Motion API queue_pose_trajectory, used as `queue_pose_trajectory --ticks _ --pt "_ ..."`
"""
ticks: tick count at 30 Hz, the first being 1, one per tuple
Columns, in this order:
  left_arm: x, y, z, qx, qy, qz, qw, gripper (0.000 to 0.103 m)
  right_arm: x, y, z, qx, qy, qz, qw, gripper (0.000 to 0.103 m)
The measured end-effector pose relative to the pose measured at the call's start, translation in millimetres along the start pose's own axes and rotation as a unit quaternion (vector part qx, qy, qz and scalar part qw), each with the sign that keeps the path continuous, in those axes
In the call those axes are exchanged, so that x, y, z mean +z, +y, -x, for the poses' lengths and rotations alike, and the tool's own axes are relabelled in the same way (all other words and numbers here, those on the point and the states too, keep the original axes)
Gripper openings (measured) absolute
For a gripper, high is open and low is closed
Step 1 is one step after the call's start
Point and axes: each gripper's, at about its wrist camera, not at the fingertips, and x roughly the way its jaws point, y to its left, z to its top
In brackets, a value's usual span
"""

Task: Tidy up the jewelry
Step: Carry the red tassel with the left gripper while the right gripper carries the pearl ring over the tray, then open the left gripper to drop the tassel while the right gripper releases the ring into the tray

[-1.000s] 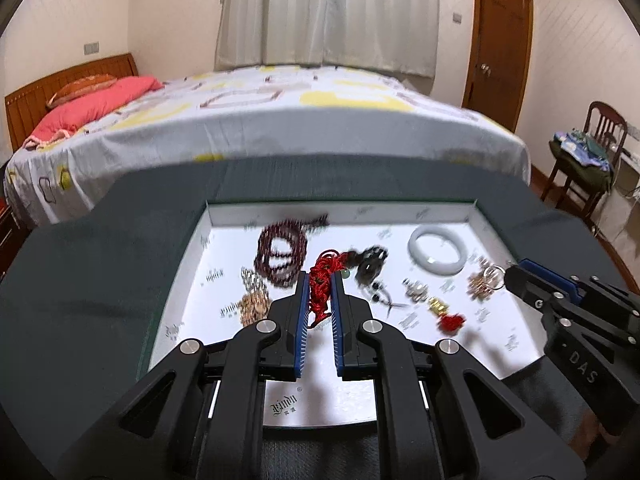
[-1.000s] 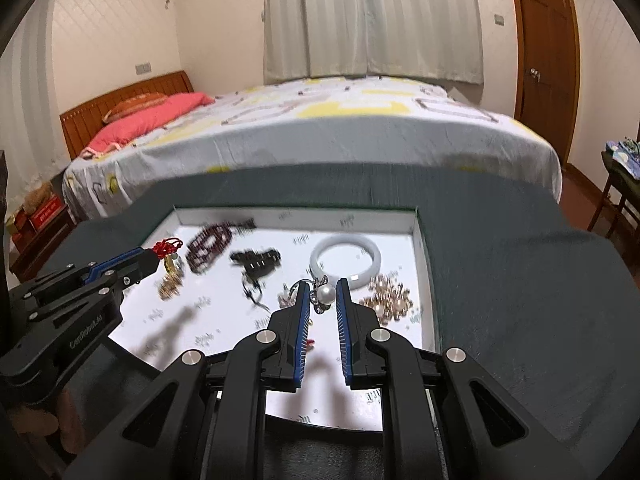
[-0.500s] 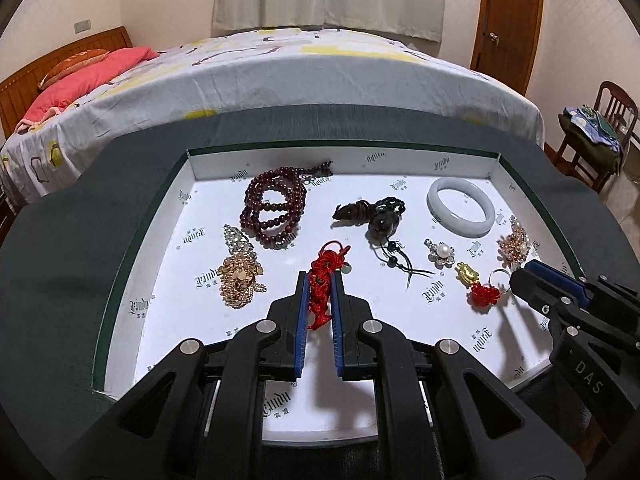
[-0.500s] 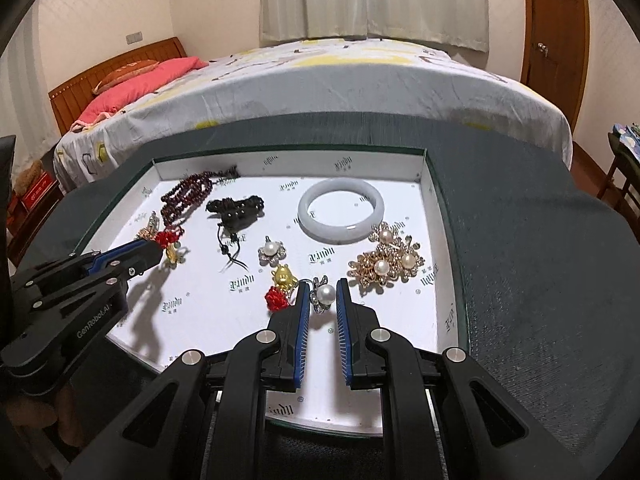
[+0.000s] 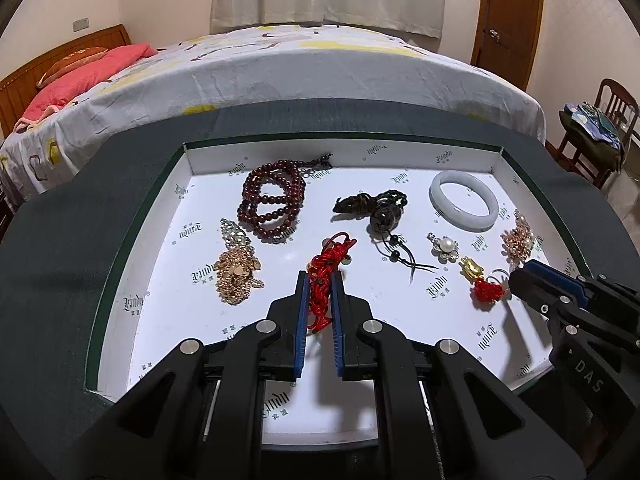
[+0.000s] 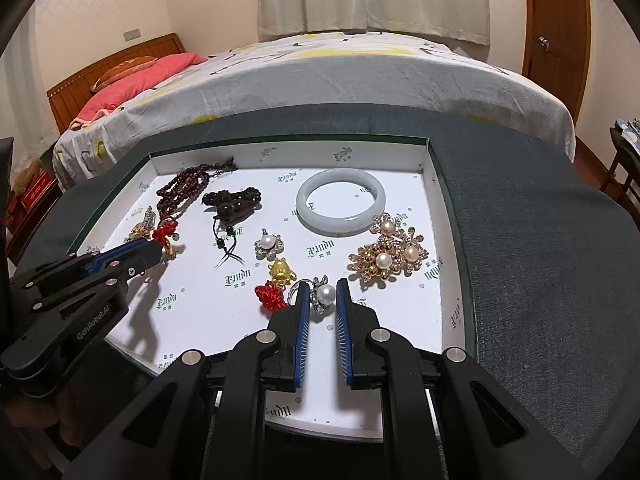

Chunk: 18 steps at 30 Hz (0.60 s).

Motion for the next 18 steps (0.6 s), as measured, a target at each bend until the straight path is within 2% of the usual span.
queue_pose_trajectory --ticks 16,17,18 --pt "-3.7 -3.2 -0.9 -0.002 0.008 0.000 1.0000 0.013 -3.5 4.5 -0.4 0.002 0.003 -0.001 1.000 0.014" --pt "-3.8 -3.1 -1.0 -0.002 0.008 0.001 1.0000 0.015 -3.9 4.8 -0.5 0.002 0.003 -0.002 1.000 0.014" --pt "-4.1 -3.0 -0.9 -0.001 0.009 0.001 1.0000 0.021 -3.9 4.8 -0.8 0.003 0.003 -0.002 1.000 0.015"
